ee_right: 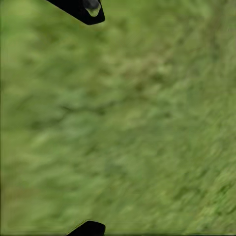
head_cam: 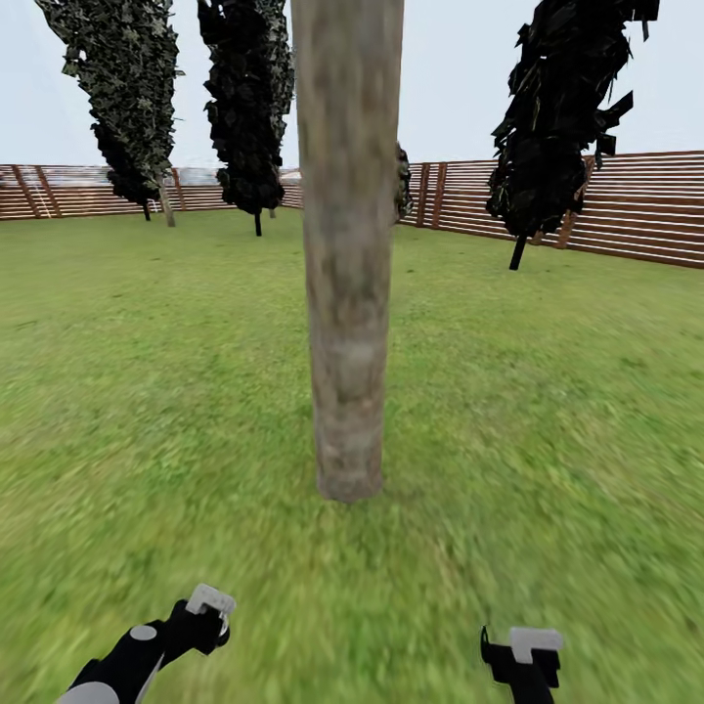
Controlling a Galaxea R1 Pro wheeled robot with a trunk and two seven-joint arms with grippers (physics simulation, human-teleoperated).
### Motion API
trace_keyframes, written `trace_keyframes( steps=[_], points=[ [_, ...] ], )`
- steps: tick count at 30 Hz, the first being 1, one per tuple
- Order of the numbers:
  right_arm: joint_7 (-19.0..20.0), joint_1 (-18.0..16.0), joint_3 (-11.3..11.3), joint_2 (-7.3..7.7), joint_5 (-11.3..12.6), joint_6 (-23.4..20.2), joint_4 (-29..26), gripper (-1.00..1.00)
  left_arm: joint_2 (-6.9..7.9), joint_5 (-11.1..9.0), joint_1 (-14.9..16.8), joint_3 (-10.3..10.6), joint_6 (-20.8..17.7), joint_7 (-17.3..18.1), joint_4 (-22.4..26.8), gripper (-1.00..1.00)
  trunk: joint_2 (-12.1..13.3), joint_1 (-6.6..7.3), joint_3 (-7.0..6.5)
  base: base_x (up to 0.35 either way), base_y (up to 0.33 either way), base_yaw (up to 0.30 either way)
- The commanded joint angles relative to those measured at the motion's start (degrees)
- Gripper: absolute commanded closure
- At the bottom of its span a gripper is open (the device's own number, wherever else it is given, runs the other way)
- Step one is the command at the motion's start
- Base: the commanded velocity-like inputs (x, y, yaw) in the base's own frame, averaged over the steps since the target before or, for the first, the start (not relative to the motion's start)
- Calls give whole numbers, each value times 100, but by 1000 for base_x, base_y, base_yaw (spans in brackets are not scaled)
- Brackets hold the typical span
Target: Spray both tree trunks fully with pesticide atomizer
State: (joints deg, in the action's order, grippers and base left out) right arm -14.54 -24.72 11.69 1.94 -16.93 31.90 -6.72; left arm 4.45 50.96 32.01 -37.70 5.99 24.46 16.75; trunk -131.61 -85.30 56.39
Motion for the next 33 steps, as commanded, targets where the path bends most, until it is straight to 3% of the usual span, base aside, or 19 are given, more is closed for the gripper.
trace_keyframes(
  steps=[1,5,17,22,26,28,33],
  points=[
    [-2,3,-1,3,40,-3,2,-100,-5,-56,0,0,-54,-86,2,100,0,0,0,223,-226,0],
    [7,50,-4,-15,98,-4,4,-100,-6,-545,-1,13,-165,-672,-2,100,0,0,0,157,-268,0],
    [3,55,-9,-27,103,-5,-4,-100,-3,-621,-1,14,-355,-766,1,100,0,0,0,56,-286,-2],
    [4,55,-9,-29,103,-10,-4,-100,-22,-625,-1,15,-344,-775,-4,100,0,0,0,158,-157,-215],
    [4,55,-9,-28,109,-15,-9,-100,-221,-619,70,42,-495,-769,4,100,0,0,0,6,-5,-284],
    [4,55,-4,-28,111,-16,-12,-100,-430,-618,227,64,-1030,-763,118,100,0,0,0,1,-1,-270],
    [4,55,-9,-27,104,-17,-13,-100,-518,-628,737,56,-1393,-765,216,100,0,0,0,0,0,-74]
  ],
)
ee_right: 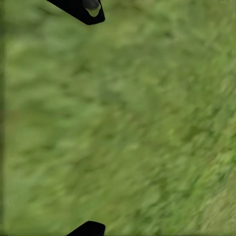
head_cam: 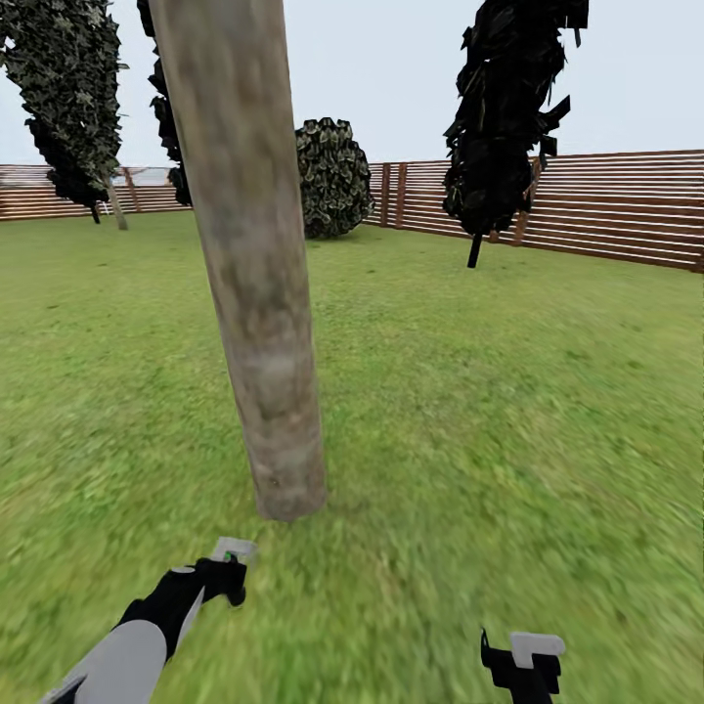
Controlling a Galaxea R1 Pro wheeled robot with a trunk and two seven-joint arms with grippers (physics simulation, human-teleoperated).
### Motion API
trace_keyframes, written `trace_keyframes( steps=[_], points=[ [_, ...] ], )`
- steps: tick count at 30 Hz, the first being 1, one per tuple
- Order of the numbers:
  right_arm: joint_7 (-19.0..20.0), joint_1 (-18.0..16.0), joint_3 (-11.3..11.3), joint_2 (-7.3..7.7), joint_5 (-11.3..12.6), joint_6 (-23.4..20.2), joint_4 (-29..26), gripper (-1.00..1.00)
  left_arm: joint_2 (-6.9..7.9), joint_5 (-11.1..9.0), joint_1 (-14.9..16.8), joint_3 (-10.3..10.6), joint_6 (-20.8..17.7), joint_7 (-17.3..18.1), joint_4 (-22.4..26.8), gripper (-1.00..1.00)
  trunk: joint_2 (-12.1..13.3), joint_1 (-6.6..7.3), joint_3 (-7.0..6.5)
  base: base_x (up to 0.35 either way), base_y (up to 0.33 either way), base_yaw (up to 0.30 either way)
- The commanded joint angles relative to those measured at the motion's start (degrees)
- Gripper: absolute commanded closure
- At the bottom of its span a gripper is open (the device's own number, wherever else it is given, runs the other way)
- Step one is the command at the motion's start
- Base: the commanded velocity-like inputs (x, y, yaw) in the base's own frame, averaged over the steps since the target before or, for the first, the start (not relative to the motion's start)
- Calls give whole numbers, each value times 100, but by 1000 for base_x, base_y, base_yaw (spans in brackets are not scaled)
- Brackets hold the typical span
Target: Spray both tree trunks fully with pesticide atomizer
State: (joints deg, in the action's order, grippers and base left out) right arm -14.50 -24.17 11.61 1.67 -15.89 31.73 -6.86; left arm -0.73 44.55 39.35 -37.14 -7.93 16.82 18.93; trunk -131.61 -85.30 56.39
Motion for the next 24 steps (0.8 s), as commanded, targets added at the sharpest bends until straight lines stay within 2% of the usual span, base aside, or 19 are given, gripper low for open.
trace_keyframes(
  steps=[1,3,4,6,8,9,11,14,16,18,19,20,22,24],
  points=[
    [0,0,0,0,-1,0,0,-100,-22,12,44,-1,-6,-1,-1,100,0,0,1,0,0,-6],
    [0,0,-1,0,-1,0,0,-100,-130,16,98,-3,-12,-8,3,100,0,0,1,0,0,-3],
    [0,0,-1,0,-1,0,0,-100,-310,24,118,6,-14,-11,9,100,0,0,1,0,0,0],
    [0,0,-1,0,-2,0,0,-100,-403,26,125,16,-9,-12,12,100,0,0,1,0,0,0],
    [0,0,-1,0,-2,0,1,-100,-409,27,132,27,-7,-12,19,100,0,0,1,0,0,0],
    [0,0,-1,0,-2,0,0,-100,-335,27,142,24,-12,-12,88,100,0,0,1,106,6,0],
    [0,0,-1,0,-2,0,0,-100,-235,24,147,-5,-45,-8,370,100,0,0,1,239,56,0],
    [0,0,-1,3,-2,-1,0,-100,-197,22,102,3,-333,-10,793,100,0,0,1,171,45,0],
    [0,0,-1,4,-2,-2,0,-100,-264,26,94,26,-422,-11,845,100,0,0,1,31,8,0],
    [0,0,1,7,-2,-2,0,-100,-466,32,93,45,-450,-12,853,100,0,0,1,10,3,0],
    [0,0,1,8,-2,-7,0,-100,-667,35,106,59,-459,-8,856,100,0,0,1,3,1,0],
    [0,0,1,8,-2,-8,0,-100,-735,35,122,67,-465,-1,857,100,0,0,1,1,0,0],
    [0,0,2,9,-2,-8,0,-100,-766,36,139,72,-475,7,884,100,0,0,1,0,0,0],
    [0,0,0,9,-2,-6,0,-100,-721,34,138,66,-481,18,941,100,0,0,1,-108,0,0]
  ],
)
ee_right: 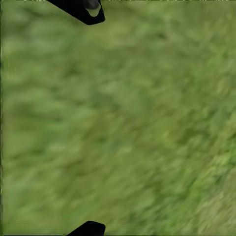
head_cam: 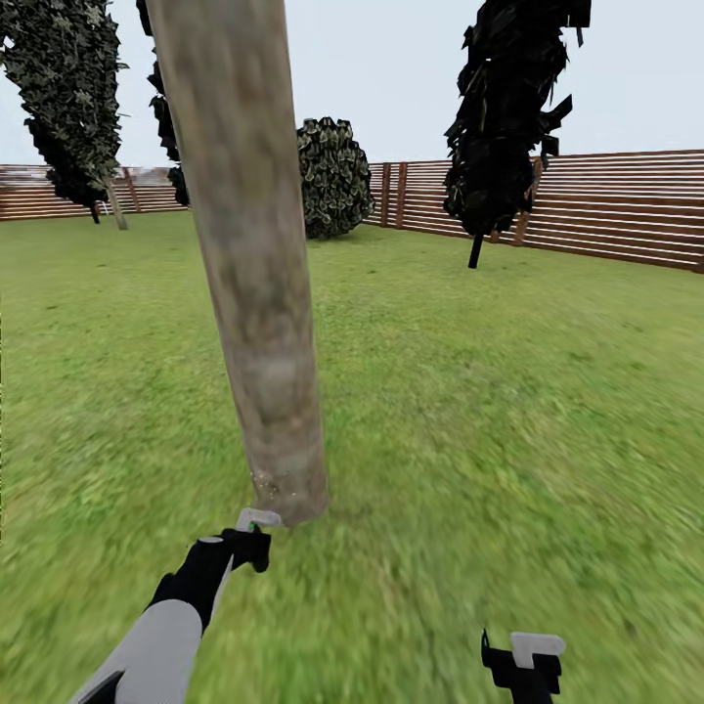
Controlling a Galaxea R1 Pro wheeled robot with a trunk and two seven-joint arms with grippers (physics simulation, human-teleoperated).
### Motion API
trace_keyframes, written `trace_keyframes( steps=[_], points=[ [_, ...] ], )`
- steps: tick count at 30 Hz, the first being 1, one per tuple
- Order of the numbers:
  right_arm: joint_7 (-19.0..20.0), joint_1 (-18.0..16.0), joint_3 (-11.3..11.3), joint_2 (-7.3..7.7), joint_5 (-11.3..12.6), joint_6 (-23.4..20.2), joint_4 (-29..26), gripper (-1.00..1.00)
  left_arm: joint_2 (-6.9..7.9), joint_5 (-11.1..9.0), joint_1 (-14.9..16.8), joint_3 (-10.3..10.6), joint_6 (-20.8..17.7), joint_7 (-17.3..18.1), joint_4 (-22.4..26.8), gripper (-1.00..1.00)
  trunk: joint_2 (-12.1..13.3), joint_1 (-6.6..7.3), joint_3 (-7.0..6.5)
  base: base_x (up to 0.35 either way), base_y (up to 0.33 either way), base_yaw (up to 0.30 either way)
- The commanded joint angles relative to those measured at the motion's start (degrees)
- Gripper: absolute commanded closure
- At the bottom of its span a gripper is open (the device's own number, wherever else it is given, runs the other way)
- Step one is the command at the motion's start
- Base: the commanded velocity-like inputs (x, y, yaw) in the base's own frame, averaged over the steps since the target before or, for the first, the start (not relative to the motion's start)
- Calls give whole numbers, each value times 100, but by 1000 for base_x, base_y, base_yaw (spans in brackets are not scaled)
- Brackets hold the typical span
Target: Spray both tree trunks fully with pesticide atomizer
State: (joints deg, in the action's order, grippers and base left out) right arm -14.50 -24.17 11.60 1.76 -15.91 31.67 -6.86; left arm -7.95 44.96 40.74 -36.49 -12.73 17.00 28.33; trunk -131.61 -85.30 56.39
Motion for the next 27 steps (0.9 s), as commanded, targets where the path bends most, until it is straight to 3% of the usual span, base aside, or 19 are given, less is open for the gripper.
trace_keyframes(
  steps=[1,4,6,10,14,15,18,23,25,27],
  points=[
    [0,0,3,2,0,3,0,-100,19,-9,-20,6,-3,3,94,100,0,0,0,-281,0,0],
    [0,0,3,21,0,5,-1,-100,18,25,-44,52,-20,14,438,100,0,0,0,-146,0,0],
    [0,0,1,8,-3,6,0,-100,-33,17,0,241,-62,21,506,100,0,0,0,-24,0,0],
    [0,0,0,1,-1,6,0,-100,-93,-17,200,415,-558,80,532,100,0,0,0,-6,0,-121],
    [0,0,0,0,-1,6,0,-100,0,-22,391,431,-680,115,573,100,0,0,0,0,0,-252],
    [0,0,0,0,0,6,0,-100,98,-21,393,434,-698,120,680,100,0,0,0,-10,0,-56],
    [0,0,0,0,0,6,0,-100,114,-15,356,440,-700,120,728,100,0,0,0,-183,0,-20],
    [0,0,0,0,-1,3,4,-100,-85,-26,377,441,-701,120,729,100,0,0,0,-334,0,-2],
    [0,0,0,8,0,-3,9,-100,-9,-23,489,440,-857,121,821,100,0,0,0,-74,0,0],
    [0,0,0,9,-4,-3,9,-100,179,-29,548,410,-1121,191,1177,100,0,0,0,-10,0,0]
  ],
)
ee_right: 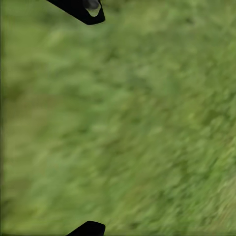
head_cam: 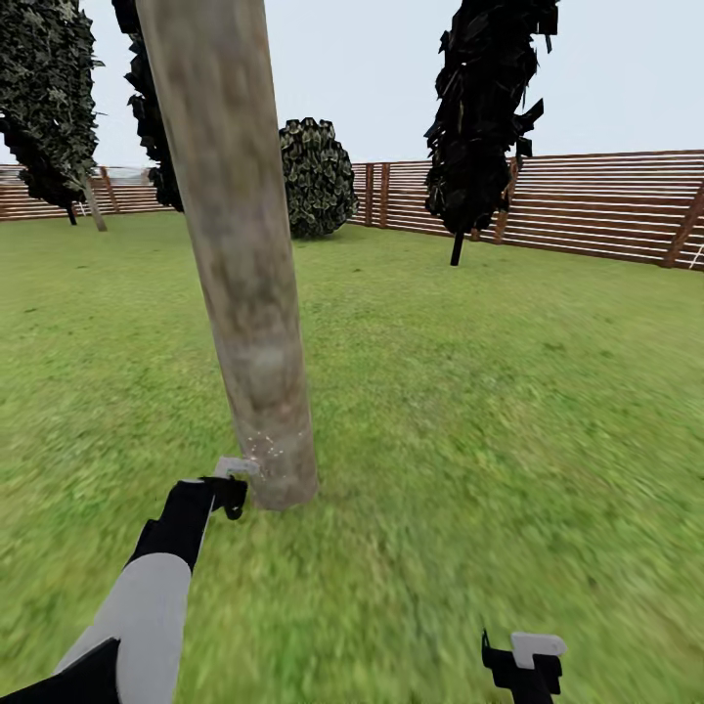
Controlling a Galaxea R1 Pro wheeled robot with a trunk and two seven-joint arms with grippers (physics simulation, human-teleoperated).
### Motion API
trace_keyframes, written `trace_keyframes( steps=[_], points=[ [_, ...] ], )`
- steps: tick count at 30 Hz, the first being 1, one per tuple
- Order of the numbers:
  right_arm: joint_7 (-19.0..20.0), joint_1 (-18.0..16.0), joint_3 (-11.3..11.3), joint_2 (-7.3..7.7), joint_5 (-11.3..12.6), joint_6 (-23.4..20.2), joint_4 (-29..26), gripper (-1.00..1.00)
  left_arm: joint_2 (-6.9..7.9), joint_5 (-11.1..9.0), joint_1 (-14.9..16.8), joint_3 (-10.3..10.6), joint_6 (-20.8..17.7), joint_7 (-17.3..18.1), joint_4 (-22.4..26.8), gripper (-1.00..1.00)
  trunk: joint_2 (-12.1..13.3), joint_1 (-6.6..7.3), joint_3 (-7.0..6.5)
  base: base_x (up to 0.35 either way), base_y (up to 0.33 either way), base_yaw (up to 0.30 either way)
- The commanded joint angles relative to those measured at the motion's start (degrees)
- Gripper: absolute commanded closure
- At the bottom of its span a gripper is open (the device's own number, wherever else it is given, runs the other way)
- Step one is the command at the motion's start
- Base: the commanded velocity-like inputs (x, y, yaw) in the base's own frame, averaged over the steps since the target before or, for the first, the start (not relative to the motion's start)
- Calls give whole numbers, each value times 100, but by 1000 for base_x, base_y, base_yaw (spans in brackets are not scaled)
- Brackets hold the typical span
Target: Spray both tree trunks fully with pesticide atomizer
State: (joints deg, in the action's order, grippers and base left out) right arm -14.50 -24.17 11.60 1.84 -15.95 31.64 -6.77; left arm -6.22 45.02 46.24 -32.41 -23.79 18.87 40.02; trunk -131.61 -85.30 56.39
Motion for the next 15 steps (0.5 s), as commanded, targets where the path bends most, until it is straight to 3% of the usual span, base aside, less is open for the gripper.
trace_keyframes(
  steps=[1,2,3,4,6,8,10,13,15],
  points=[
    [0,0,0,0,2,0,0,-100,71,-33,5,-3,-72,94,109,100,0,0,1,-4,0,0],
    [0,0,0,0,2,0,0,-100,125,-31,7,-6,-110,216,191,100,0,0,1,-3,0,0],
    [0,0,0,0,1,0,0,-100,184,-24,-23,24,-166,574,327,100,0,0,1,0,0,0],
    [0,0,0,0,1,0,0,-100,173,-19,-31,30,-174,634,346,100,0,0,1,0,0,0],
    [0,0,0,0,2,0,0,-100,58,-19,-25,43,-183,719,362,100,0,0,1,0,0,0],
    [0,0,0,-3,2,0,0,-100,-203,-24,23,59,-191,747,355,100,0,0,1,0,0,0],
    [0,0,0,-2,2,0,1,-100,-284,-27,39,201,-271,758,358,100,0,0,1,0,0,0],
    [0,0,0,-7,2,0,1,-100,-253,-35,43,453,-541,772,510,100,0,0,1,0,0,0],
    [0,0,0,-6,3,0,1,-100,-187,-27,36,469,-622,775,927,100,0,0,1,-70,0,0]
  ],
)
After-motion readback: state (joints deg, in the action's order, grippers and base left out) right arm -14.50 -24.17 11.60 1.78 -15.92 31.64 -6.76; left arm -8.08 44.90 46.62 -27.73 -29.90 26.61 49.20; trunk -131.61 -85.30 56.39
